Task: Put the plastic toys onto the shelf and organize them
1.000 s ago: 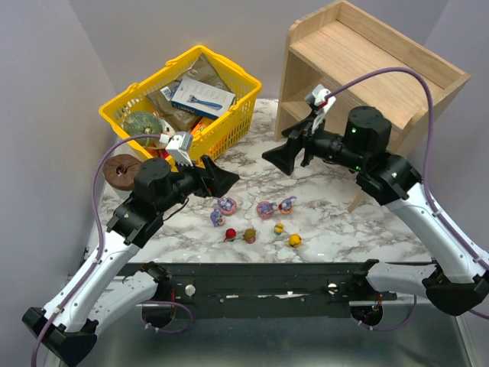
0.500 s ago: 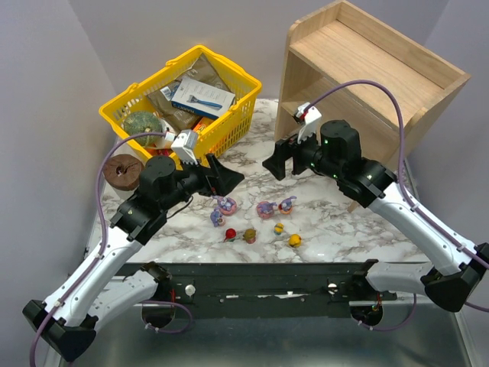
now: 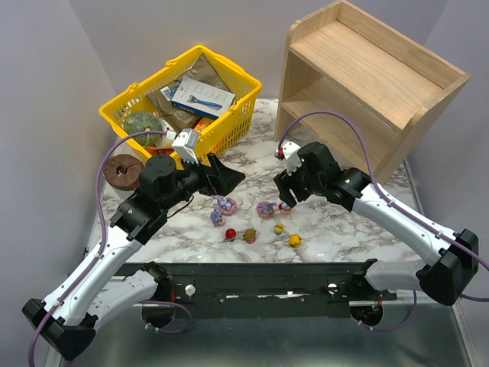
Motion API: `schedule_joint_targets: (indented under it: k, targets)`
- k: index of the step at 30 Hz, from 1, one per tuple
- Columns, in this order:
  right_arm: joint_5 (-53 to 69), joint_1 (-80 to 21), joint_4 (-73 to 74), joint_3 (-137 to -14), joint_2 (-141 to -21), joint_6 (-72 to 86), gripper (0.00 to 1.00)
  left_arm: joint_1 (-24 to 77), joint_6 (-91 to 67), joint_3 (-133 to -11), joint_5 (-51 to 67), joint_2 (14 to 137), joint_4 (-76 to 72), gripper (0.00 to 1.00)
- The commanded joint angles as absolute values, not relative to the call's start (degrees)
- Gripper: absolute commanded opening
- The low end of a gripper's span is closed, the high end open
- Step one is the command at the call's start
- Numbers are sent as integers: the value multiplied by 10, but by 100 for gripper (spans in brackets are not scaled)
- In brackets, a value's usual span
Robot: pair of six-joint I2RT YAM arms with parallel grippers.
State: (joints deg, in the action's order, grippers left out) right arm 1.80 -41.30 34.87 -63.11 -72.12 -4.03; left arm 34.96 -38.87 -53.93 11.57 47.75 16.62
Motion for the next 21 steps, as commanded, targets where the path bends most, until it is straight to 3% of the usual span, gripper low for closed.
schedule_joint_targets:
  k: [1,5,21]
  targets:
    - [-28,-417,383,-617,-736,-83,67,352,-388,-534,106,473,166,99]
    - [-12,-417,379,-602,-736,-112,61,352,-388,-533,101,469,168,99]
    - [10,-417,309,-549,-736,-212,66,352,-387,-534,86,464,180,99]
